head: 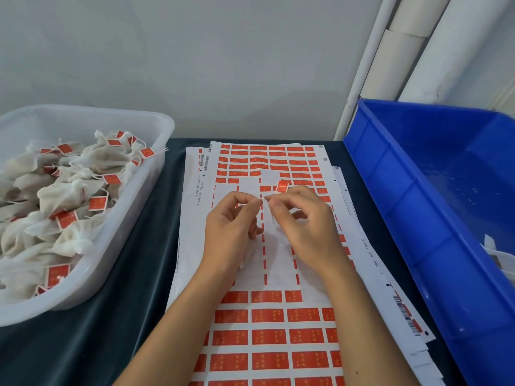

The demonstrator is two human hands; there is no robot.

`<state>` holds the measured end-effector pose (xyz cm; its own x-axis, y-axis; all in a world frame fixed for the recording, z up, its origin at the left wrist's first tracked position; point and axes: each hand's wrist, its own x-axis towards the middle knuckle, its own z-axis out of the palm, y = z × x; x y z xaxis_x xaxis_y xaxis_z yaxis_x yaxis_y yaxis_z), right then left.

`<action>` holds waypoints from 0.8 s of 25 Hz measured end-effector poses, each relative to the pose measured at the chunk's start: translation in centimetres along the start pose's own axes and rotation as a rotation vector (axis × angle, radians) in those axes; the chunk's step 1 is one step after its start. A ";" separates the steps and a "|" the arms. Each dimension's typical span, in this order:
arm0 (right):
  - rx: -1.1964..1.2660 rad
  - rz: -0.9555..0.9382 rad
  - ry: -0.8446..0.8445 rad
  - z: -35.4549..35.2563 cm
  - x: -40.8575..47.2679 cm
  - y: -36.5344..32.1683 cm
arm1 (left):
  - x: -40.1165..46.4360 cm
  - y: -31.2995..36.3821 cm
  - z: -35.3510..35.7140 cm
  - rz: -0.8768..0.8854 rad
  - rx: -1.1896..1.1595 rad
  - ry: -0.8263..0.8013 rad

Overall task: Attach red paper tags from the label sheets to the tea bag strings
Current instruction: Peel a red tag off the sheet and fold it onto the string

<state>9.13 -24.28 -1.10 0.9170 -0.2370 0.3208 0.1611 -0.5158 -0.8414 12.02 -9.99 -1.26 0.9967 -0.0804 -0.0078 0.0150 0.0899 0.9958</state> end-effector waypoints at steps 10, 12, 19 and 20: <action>-0.098 -0.120 0.099 -0.3 0.0 0.3 | 0.1 -0.3 0.0 0.017 0.053 -0.013; -0.140 -0.129 0.146 -0.4 0.0 0.3 | 0.1 -0.5 0.0 0.034 0.108 -0.012; -0.006 -0.063 0.238 -0.3 0.1 0.3 | 0.1 -0.3 0.1 0.004 0.108 -0.008; 0.044 -0.036 0.272 -0.4 0.1 0.2 | 0.1 -0.3 0.1 -0.011 0.097 -0.001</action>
<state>9.13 -24.74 -1.01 0.7794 -0.4346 0.4513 0.2134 -0.4931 -0.8434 12.12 -10.14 -1.52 0.9965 -0.0817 -0.0189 0.0184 -0.0077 0.9998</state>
